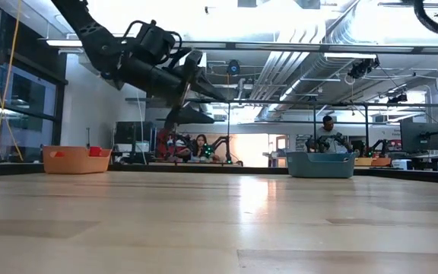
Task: Sort blocks
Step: Put the red game piece into the orange bin
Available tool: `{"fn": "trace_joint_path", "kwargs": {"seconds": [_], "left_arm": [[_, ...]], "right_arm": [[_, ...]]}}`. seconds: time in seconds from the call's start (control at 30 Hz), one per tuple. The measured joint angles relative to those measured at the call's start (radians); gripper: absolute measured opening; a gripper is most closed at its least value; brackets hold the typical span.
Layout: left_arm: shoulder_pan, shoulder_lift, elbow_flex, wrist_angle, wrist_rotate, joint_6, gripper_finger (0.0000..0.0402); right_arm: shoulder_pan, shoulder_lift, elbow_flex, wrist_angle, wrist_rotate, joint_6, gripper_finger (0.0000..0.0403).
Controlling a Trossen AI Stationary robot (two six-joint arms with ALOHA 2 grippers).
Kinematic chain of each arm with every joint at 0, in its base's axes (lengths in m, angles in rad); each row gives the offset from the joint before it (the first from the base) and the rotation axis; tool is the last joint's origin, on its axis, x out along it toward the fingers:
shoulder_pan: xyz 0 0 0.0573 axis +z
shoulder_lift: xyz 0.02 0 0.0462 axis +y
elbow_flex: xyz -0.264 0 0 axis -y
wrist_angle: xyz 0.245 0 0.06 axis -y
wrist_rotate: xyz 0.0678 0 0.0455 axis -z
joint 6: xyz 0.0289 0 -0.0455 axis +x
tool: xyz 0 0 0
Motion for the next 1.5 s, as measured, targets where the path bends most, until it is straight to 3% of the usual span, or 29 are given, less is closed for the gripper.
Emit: {"fn": "trace_joint_path", "kwargs": {"seconds": [0.47,0.67,0.87,1.03,1.13,1.37,1.5], "left_arm": [[0.014,0.0,0.0,0.001,0.007,-0.066,0.0282],[0.014,-0.004,0.0,0.003,0.161,-0.09,0.0282],[0.0,-0.004,0.0,0.005,0.278,-0.092,0.0282],[-0.03,-0.004,0.0,0.002,0.288,-0.092,0.0282],[-0.048,-0.004,0.0,0.002,0.29,-0.081,0.0282],[-0.081,-0.004,0.012,-0.004,0.281,0.118,0.0282],[-0.14,-0.004,0.091,-0.079,0.232,0.429,0.0282]], "right_arm": [[-0.121,0.217,0.007,0.084,0.003,-0.446,0.0],[-0.265,0.225,0.021,0.096,0.145,-0.673,0.0],[-0.415,0.233,0.058,0.245,0.24,-1.143,0.0],[-0.5,0.232,0.095,0.399,0.255,-1.54,0.0],[-0.526,0.232,0.172,0.333,0.301,-1.588,0.0],[-0.544,0.227,0.348,0.176,0.315,-1.613,0.0],[-0.545,0.22,0.403,0.05,0.361,-1.555,0.0]]}}
